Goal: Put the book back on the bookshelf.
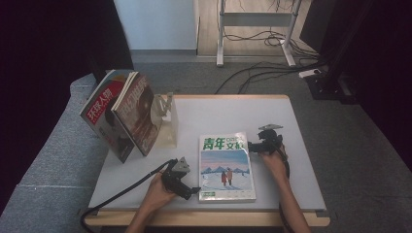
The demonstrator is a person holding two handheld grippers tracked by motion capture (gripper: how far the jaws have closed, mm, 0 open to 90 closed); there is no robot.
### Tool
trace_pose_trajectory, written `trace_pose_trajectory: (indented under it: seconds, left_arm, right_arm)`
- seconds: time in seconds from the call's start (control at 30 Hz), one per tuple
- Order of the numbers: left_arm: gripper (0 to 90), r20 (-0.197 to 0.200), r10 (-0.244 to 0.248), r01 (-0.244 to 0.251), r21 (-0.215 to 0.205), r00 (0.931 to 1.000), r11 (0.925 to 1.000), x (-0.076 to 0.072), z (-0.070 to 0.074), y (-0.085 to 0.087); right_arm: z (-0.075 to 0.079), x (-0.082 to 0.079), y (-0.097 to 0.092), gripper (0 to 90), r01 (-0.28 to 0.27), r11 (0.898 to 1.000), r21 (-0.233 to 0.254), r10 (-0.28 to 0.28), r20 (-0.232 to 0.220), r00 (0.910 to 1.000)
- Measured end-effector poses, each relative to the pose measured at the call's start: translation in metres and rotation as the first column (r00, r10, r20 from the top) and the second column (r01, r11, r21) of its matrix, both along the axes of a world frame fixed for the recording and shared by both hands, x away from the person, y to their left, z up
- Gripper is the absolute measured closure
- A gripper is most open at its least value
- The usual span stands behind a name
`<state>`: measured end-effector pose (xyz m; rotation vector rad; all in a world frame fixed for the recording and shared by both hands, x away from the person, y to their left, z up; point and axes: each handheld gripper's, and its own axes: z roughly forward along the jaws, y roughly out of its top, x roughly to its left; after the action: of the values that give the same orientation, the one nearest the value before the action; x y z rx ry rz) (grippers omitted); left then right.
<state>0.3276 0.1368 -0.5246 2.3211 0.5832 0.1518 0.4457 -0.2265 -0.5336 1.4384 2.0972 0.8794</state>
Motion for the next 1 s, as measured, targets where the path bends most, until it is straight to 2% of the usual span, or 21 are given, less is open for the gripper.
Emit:
trace_pose_trajectory:
  seconds: [0.1, 0.2, 0.33, 0.4, 0.5, 0.6, 0.67, 0.83, 0.9, 0.93, 1.0]
  left_arm:
    - [0.0, -0.003, -0.011, 0.011, 0.0, 0.9999, 0.9999, 0.001, 0.0, 0.001]
    - [0.0, 0.018, -0.007, 0.006, 0.032, 0.9998, 0.9995, 0.002, 0.0, 0.003]
    - [0.0, 0.014, 0.033, -0.033, -0.004, 0.9993, 0.9994, 0.005, 0.003, 0.015]
    - [0.0, 0.028, 0.062, -0.063, 0.008, 0.9977, 0.998, 0.007, 0.004, 0.021]
    - [0.0, 0.045, 0.097, -0.098, 0.025, 0.9943, 0.9949, 0.009, 0.003, 0.029]
    - [0.0, 0.047, 0.116, -0.119, 0.047, 0.9921, 0.9919, 0.012, -0.003, 0.032]
    - [0.0, 0.034, 0.117, -0.119, 0.056, 0.9926, 0.9913, 0.014, -0.004, 0.031]
    - [0.0, 0.034, 0.118, -0.119, 0.054, 0.9925, 0.9914, 0.014, -0.005, 0.031]
    - [0.0, 0.034, 0.118, -0.12, 0.054, 0.9924, 0.9914, 0.013, -0.005, 0.031]
    - [0.0, 0.034, 0.118, -0.12, 0.053, 0.9924, 0.9914, 0.013, -0.005, 0.032]
    - [0.0, 0.034, 0.118, -0.12, 0.053, 0.9924, 0.9914, 0.013, -0.005, 0.032]
  right_arm:
    - [0.0, 0.0, -0.001, 5.0, -0.004, 1.0, 0.003, 0.004, -0.002, 1.0]
    - [0.001, -0.002, -0.002, 4.1, -0.023, 1.0, 0.003, 0.023, -0.017, 0.9996]
    - [0.003, -0.007, -0.009, 1.2, -0.052, 0.999, 0.017, 0.052, -0.038, 0.9979]
    - [0.007, -0.012, -0.015, 0.8, -0.065, 0.998, 0.018, 0.065, -0.035, 0.9973]
    - [0.014, -0.019, -0.026, 0.3, -0.085, 0.995, 0.043, 0.087, -0.039, 0.9954]
    - [0.02, -0.025, -0.035, 0.1, -0.108, 0.993, 0.04, 0.111, -0.053, 0.9925]
    - [0.026, -0.032, -0.04, 0.1, -0.126, 0.99, 0.056, 0.129, -0.056, 0.99]
    - [0.032, -0.041, -0.036, 0.0, -0.168, 0.984, 0.063, 0.171, -0.042, 0.9844]
    - [0.034, -0.047, -0.028, 0.0, -0.207, 0.976, 0.071, 0.209, -0.029, 0.9775]
    - [0.034, -0.047, -0.028, 0.0, -0.207, 0.976, 0.071, 0.209, -0.029, 0.9775]
    - [0.034, -0.049, -0.022, 0.0, -0.23, 0.971, 0.07, 0.233, -0.029, 0.9721]
